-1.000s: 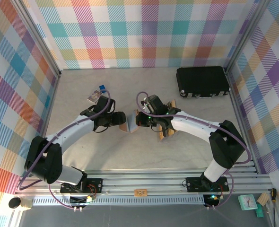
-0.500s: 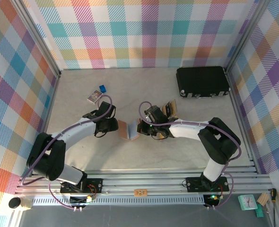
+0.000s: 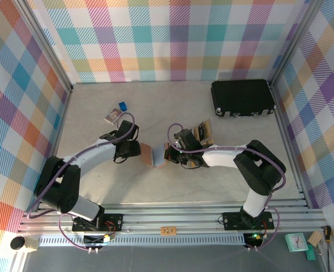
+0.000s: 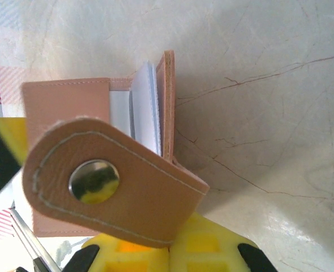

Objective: Put the credit cards into the card holder

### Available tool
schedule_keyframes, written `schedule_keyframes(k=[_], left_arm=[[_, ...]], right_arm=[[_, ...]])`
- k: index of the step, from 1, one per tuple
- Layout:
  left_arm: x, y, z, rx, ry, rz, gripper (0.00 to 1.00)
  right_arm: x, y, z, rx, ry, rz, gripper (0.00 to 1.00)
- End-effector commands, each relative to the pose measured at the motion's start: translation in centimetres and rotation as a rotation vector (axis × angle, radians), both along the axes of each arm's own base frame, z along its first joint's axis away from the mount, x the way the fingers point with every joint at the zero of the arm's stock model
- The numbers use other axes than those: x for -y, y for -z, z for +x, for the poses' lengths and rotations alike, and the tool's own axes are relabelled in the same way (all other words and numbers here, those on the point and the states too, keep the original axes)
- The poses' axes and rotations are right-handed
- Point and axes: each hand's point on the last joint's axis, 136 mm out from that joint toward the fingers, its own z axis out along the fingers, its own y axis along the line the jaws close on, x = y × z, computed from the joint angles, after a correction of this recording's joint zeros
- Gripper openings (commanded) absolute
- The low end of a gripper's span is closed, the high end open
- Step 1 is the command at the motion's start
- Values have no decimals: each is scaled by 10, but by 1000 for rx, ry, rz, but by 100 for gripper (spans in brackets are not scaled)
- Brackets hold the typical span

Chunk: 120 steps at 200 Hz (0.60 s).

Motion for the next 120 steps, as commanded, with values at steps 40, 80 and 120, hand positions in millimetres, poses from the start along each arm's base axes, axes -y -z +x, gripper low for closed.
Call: schedule_keyframes(k=[40, 80, 120], left_arm=[[47, -91, 7, 135, 17, -321, 51], [71, -89, 9, 130, -3, -486, 52], [83, -50, 6, 70, -13, -543, 51]], right_arm=[[-9, -1, -4, 18, -23, -25, 0], [-11, -1, -3, 16, -17, -18, 0], [-14, 2, -3, 3, -13, -4, 0]])
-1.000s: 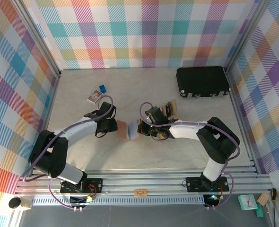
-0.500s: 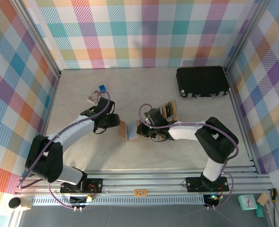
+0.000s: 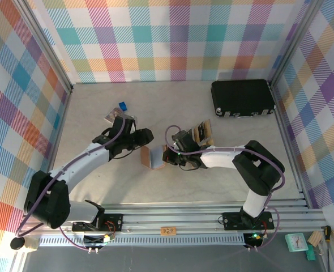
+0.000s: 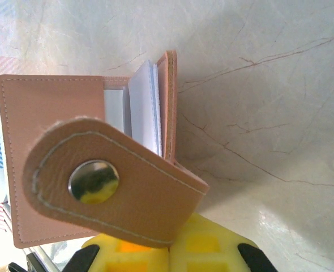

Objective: Put the credit cards into the card holder

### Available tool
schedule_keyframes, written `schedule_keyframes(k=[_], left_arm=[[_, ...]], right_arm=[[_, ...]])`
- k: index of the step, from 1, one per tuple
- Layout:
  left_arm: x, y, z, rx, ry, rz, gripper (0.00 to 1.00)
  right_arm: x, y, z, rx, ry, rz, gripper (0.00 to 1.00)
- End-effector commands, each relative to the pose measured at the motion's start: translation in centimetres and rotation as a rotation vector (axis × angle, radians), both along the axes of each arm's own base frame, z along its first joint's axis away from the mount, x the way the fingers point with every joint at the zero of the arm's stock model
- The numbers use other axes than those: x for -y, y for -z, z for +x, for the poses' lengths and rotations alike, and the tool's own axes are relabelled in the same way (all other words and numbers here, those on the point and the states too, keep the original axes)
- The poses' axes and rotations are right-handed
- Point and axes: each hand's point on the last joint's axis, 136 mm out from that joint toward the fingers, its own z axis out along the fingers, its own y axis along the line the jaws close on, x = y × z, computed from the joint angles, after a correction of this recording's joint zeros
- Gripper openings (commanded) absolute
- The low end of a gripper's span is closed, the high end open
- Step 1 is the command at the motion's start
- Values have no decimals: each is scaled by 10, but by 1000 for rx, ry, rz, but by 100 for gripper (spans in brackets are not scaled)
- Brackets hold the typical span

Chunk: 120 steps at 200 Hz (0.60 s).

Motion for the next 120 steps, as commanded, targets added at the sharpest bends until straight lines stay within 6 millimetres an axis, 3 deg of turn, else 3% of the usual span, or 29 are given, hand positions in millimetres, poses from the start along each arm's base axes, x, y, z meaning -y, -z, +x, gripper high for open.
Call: schedule_keyframes(k=[1, 26, 73, 120], left_arm=[[15, 20, -4, -44, 15, -74, 51], [10, 46, -9, -78, 26, -21, 50], [-19, 88, -23, -101, 10, 139, 42], [-29, 110, -28, -106, 17, 207, 34]], right_arm=[[-9, 0, 3, 0, 2, 14, 0], [-8, 4, 2, -11, 9, 12, 0], [-2, 20, -1, -38, 30, -9, 0], [1, 29, -4, -53, 17, -32, 0]])
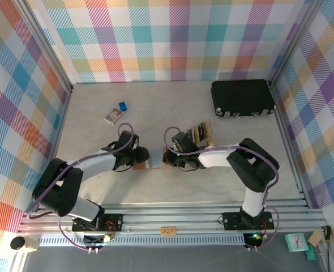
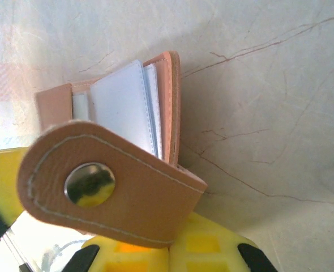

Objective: Put the credit cards into the card holder

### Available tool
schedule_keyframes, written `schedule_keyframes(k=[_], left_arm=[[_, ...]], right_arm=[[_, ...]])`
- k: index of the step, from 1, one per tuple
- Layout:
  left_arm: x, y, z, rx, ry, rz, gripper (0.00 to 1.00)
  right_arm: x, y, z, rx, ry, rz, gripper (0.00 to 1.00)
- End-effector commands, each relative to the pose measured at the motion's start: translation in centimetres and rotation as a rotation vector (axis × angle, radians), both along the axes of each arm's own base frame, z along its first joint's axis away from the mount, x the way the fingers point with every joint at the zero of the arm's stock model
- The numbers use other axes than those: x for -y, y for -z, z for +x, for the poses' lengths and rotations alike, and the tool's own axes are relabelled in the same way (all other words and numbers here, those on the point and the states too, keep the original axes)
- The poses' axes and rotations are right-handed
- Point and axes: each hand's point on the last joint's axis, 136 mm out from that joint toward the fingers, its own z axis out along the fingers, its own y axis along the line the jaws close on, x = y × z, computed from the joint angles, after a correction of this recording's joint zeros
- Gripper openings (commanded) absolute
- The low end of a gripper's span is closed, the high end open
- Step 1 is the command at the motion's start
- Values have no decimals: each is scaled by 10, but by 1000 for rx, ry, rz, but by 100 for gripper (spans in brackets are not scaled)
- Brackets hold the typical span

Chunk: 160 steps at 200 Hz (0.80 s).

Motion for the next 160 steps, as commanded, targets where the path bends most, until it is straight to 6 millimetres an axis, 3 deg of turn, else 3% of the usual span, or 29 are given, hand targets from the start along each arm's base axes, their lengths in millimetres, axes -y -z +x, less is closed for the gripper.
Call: schedule_keyframes(k=[1, 12, 35, 53, 99, 135, 160], left_arm=[[-4, 8, 3, 27, 23, 51, 34], [-5, 9, 3, 27, 35, 64, 33], [-6, 7, 4, 34, 52, 84, 32], [-6, 5, 5, 39, 62, 96, 32], [-5, 1, 7, 43, 82, 108, 32], [-4, -1, 7, 49, 88, 105, 32], [-5, -1, 6, 48, 89, 107, 32]], right_arm=[[1, 9, -5, -15, -7, -19, 0], [3, 6, -6, -9, -13, -24, 7], [8, -14, -5, 35, -30, -40, 34], [13, -31, -6, 69, -43, -60, 39], [20, -62, -12, 114, -70, -66, 38], [-5, -76, -12, 130, -136, -38, 25], [-24, -70, -6, 112, -163, -22, 18]])
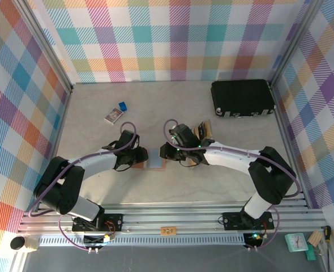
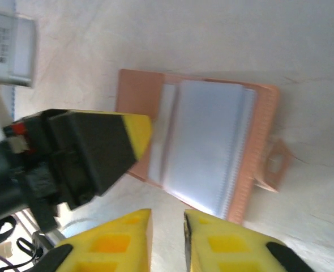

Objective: Put the credit cards into the card holder

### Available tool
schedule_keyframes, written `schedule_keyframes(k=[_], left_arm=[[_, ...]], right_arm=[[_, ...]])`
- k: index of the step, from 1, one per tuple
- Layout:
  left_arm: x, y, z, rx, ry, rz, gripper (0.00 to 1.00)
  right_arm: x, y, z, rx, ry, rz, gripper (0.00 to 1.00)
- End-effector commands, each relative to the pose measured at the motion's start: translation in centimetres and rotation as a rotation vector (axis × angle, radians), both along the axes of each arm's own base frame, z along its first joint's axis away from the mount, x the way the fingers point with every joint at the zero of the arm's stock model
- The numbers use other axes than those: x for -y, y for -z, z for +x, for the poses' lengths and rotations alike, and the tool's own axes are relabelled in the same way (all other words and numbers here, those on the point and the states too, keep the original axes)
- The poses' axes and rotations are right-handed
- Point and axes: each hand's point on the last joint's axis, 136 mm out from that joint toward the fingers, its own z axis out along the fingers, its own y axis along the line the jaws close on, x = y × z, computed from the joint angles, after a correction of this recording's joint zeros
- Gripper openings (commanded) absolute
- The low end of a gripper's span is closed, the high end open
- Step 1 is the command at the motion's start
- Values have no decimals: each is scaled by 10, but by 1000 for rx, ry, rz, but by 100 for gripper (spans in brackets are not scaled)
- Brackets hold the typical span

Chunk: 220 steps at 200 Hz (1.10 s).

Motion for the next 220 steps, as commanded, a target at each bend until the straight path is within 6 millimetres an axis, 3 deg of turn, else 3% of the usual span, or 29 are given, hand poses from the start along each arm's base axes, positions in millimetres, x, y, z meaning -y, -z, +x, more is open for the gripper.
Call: schedule_keyframes(k=[1, 40, 88, 135, 173, 220], left_arm=[[0, -3, 1, 5, 14, 22, 32], [-2, -3, -1, 3, 12, 31, 32], [-4, -2, -3, -3, 7, 31, 31], [-2, -3, -6, -6, 12, 14, 31], [-3, -8, -10, 2, 8, 7, 31], [-5, -10, -9, 8, 5, 15, 31]], right_arm=[[-18, 8, 0, -23, -53, -5, 18], [-29, 29, 13, -17, -72, -24, 15], [2, 67, 25, -55, -2, -57, 14], [11, 87, 24, -92, 0, -59, 13], [9, 70, 22, -75, -19, -30, 15], [2, 33, 27, -21, -57, -19, 28]])
